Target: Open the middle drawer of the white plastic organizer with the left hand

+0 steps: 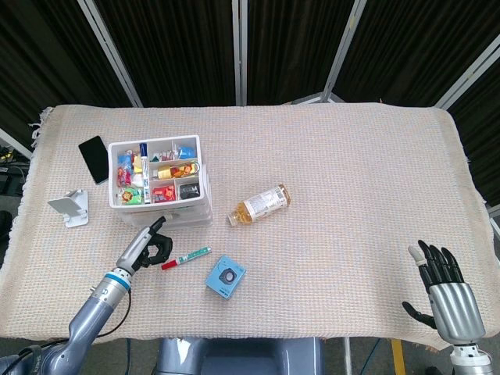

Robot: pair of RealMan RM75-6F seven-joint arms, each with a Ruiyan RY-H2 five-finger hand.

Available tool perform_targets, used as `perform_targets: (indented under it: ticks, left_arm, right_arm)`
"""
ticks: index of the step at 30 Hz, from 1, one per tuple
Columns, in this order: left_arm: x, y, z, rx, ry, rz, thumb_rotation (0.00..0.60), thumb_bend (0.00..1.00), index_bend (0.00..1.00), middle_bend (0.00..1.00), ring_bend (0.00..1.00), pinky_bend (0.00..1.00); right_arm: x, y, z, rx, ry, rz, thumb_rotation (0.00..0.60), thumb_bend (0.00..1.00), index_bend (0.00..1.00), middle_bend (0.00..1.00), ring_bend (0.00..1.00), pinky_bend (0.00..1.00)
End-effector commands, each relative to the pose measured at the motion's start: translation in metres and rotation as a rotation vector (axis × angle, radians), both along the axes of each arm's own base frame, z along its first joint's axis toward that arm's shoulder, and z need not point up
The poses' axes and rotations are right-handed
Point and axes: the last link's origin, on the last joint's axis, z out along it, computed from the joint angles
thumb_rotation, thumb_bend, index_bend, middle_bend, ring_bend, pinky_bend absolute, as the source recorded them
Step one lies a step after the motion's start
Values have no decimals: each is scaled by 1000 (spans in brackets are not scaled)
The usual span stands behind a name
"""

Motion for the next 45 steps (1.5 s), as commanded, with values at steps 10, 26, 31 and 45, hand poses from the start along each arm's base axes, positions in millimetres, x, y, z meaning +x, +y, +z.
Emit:
perform_targets:
  ticks: [10,26,31,45]
  left_arm:
    - [-14,-13,4,-2,1,-7,600,778,264,776,793,615]
    - [-24,-46,41,340,384,-275,600,779,157,776,793,615]
    - [-16,-48,60,414,470,-301,600,780,160,777,792,615]
    - [-11,-28,71,389,604,-257,600,780,219,779,792,615]
  right_arm:
    - [0,0,-1,2,5,-2,600,18,0,0,0,0]
    - [0,1,-3,2,14,-1,600,17,0,0,0,0]
    - [1,2,-4,4,18,-3,600,17,0,0,0,0]
    - [0,1,-4,6,20,-8,600,17,0,0,0,0]
